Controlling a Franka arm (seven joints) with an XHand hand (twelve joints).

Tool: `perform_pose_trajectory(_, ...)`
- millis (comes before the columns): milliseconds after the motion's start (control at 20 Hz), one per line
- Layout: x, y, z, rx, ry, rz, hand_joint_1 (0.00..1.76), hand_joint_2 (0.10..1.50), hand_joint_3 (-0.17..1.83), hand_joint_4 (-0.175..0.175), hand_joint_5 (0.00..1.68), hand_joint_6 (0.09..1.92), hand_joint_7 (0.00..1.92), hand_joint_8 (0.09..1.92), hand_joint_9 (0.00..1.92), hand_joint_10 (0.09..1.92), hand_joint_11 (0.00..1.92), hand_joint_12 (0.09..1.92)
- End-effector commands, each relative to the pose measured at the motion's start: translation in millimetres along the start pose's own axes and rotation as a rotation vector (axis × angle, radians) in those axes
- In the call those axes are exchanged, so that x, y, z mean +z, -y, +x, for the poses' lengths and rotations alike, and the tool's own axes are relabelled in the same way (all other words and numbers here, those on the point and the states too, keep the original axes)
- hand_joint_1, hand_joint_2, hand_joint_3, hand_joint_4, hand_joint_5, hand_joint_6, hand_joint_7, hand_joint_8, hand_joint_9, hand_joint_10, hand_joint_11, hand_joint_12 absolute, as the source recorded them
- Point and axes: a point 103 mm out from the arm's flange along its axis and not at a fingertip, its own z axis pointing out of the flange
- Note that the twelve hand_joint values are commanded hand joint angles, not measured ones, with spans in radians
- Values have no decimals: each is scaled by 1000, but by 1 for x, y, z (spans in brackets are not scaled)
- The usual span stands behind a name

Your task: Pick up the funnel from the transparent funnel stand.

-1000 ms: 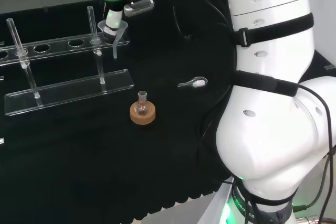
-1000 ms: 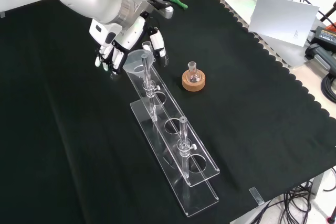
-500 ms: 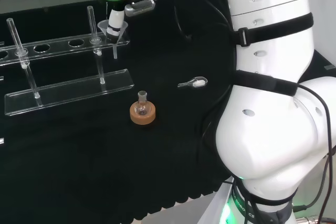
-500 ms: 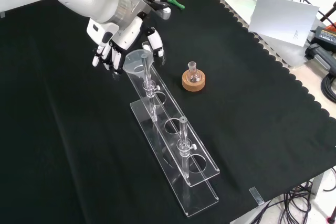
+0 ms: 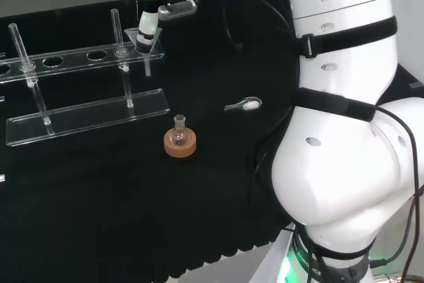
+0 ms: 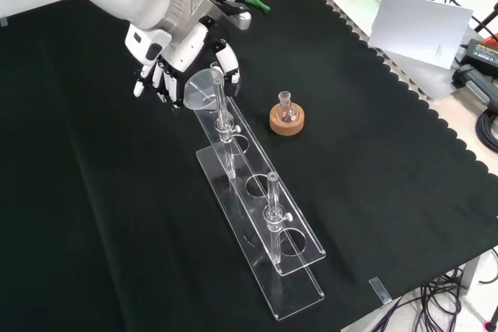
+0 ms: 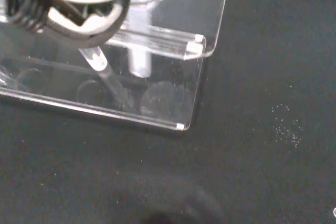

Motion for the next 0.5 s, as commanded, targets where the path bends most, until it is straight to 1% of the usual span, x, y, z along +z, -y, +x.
perform_pose_trajectory(50, -6, 6, -3, 9, -38, -47, 979, 442, 593, 58, 757, 94, 918, 607, 449, 576, 0, 102)
perform_pose_trajectory(200, -9, 11, -5, 17, -73, -91, 1003, 442, 613, 74, 797, 151, 961, 618, 507, 522, 0, 220)
perform_pose_trajectory(300, -9, 14, -6, 19, -84, -102, 1014, 440, 632, 86, 812, 220, 983, 613, 542, 485, 0, 321)
perform_pose_trajectory(500, -15, 23, -9, 16, -113, -142, 1023, 432, 658, 95, 795, 330, 1000, 606, 570, 448, 0, 420)
